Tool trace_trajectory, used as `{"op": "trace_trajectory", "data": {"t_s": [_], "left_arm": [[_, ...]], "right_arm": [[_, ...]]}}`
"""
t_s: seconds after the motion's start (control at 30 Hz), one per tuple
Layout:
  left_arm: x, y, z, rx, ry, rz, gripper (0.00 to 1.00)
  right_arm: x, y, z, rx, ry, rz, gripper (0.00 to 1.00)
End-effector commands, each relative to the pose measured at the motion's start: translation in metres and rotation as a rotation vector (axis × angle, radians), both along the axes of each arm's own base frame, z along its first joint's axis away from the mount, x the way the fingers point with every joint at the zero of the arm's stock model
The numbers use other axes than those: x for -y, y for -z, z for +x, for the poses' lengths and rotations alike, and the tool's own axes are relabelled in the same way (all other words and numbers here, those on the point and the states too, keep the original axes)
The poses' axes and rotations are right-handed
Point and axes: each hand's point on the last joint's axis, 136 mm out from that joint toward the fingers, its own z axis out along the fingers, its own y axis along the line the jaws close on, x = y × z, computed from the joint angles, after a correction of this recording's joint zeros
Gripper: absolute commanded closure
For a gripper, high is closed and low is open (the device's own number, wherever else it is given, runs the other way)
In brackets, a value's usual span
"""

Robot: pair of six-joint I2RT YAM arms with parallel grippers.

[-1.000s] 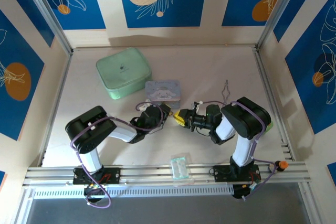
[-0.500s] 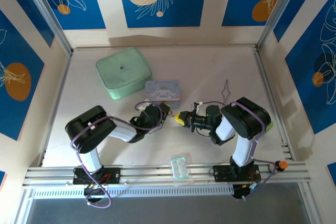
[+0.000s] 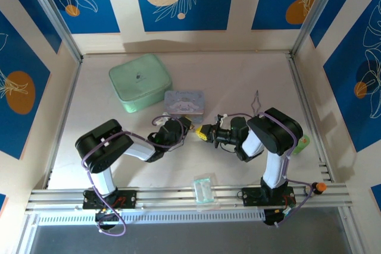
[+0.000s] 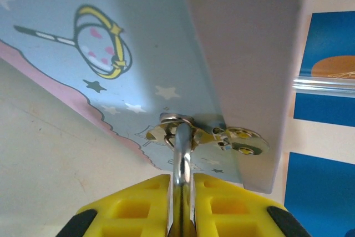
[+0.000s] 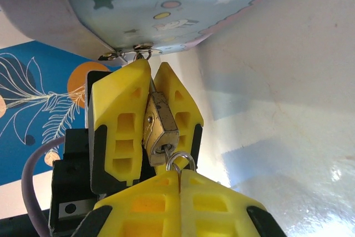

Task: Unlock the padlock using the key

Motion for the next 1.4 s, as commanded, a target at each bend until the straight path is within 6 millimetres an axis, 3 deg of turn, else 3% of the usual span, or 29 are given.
{"op": "trace_trajectory", "data": {"t_s": [0.0, 0.23, 0.37, 0.6, 0.93, 1.1, 1.23, 1.37], "left_arm": [[0.051, -0.043, -0.027, 0.057, 0.179, -0.186, 1.00], [0.054, -0.047, -0.038, 0.032, 0.230, -0.197, 1.00], [0.058, -0.044, -0.046, 0.024, 0.258, -0.171, 1.00], [0.048, -0.037, -0.044, 0.030, 0.228, -0.142, 1.00], [0.018, -0.011, -0.036, -0.011, 0.166, 0.009, 1.00], [0.015, -0.006, -0.035, -0.015, 0.158, 0.033, 1.00], [0.015, -0.009, -0.033, -0.005, 0.156, 0.035, 1.00], [0.014, -0.009, -0.035, -0.004, 0.167, 0.058, 1.00]], "right_arm": [[-0.014, -0.015, 0.011, 0.054, -0.009, 0.032, 0.98], [-0.004, -0.004, 0.015, 0.037, 0.013, 0.006, 0.99], [-0.011, -0.014, 0.018, 0.073, -0.002, 0.024, 1.00], [-0.009, -0.015, 0.012, 0.087, -0.018, -0.023, 1.00], [0.018, 0.027, -0.025, 0.028, -0.091, -0.281, 0.87], [0.037, 0.032, -0.038, 0.047, -0.113, -0.442, 0.67], [0.046, 0.020, -0.039, 0.140, -0.138, -0.544, 0.56], [0.061, 0.009, -0.037, 0.284, -0.204, -0.822, 0.36]]}}
